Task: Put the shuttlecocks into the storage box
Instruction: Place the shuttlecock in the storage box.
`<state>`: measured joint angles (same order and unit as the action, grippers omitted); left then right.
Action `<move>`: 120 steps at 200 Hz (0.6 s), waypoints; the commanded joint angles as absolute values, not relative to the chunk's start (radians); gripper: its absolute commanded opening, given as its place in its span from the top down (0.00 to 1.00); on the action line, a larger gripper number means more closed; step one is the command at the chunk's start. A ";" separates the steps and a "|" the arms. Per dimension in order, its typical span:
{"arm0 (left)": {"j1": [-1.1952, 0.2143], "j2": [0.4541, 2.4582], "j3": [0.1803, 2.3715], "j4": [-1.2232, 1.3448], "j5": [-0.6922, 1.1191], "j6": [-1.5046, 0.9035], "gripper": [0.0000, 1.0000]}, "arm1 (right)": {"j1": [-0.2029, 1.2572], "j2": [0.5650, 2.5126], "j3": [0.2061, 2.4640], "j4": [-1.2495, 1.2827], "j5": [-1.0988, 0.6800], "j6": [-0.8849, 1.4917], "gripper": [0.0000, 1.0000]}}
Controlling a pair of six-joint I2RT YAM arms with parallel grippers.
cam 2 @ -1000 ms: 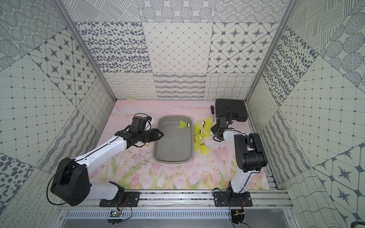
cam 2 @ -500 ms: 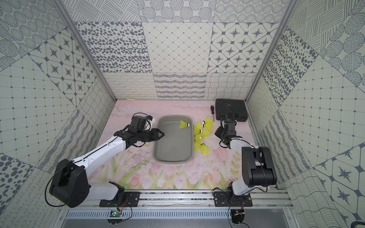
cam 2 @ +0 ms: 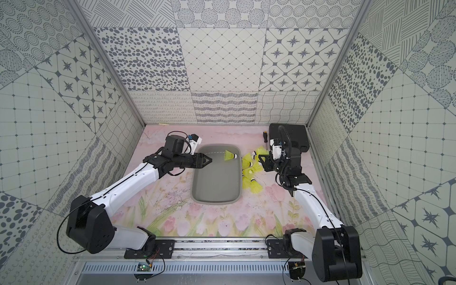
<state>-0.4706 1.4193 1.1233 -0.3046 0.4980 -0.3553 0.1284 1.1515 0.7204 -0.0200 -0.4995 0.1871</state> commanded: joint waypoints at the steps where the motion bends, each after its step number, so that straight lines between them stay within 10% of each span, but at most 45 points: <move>1: -0.498 1.455 1.214 -0.326 0.587 -0.149 0.52 | 0.189 1.153 0.782 -0.072 -0.582 0.103 0.70; 120: -0.524 1.535 1.363 -0.475 0.892 0.346 0.52 | 0.392 1.334 0.969 -0.246 -0.749 -0.018 0.69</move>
<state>-0.5220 1.5318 1.3479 -0.4038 0.7307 0.0895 0.3725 1.3052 0.9241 -0.2287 -0.6949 0.0257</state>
